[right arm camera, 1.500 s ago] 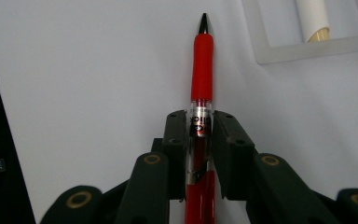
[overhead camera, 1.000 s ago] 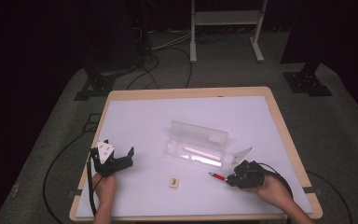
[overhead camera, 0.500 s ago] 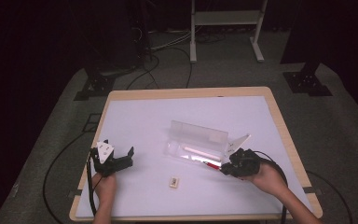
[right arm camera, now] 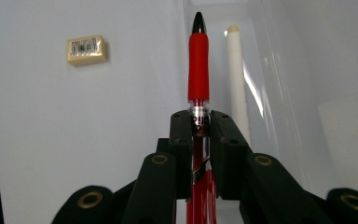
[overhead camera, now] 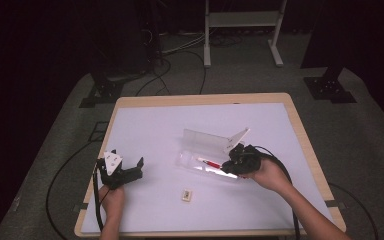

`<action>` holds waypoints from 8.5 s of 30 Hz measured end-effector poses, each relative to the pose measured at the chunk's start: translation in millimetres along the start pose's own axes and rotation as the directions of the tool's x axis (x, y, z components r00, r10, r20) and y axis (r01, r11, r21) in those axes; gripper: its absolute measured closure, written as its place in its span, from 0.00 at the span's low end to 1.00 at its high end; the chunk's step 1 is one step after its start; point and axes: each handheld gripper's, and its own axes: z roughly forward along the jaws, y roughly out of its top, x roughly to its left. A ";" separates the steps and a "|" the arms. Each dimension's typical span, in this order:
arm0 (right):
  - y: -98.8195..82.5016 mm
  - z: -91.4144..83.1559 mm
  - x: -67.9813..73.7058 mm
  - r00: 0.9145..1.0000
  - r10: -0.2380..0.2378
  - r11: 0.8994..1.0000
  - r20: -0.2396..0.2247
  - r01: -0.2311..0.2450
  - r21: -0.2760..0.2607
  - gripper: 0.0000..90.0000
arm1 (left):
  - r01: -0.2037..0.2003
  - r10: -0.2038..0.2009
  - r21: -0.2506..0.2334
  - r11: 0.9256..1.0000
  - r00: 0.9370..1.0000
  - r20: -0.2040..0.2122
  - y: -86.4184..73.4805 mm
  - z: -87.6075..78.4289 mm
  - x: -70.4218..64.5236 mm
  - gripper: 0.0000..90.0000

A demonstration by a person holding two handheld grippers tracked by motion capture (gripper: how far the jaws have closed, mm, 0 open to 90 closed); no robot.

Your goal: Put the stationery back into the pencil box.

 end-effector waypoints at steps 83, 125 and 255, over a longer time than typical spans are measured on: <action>18.2 25.1 -6.2 0.998 -0.007 0.999 -0.062 0.004 -0.047 0.57 | 0.002 -0.002 0.000 1.000 1.000 -0.002 -0.1 0.2 0.2 0.00; 36.9 55.1 73.1 0.977 -0.133 0.991 -0.167 0.128 -0.041 0.37 | 0.005 -0.005 0.003 1.000 1.000 -0.003 0.1 -0.1 0.7 0.00; 101.3 96.3 -33.5 0.995 0.004 1.000 -0.103 -0.006 -0.021 0.65 | 0.005 -0.005 -0.003 1.000 1.000 0.002 -0.1 0.0 0.8 0.00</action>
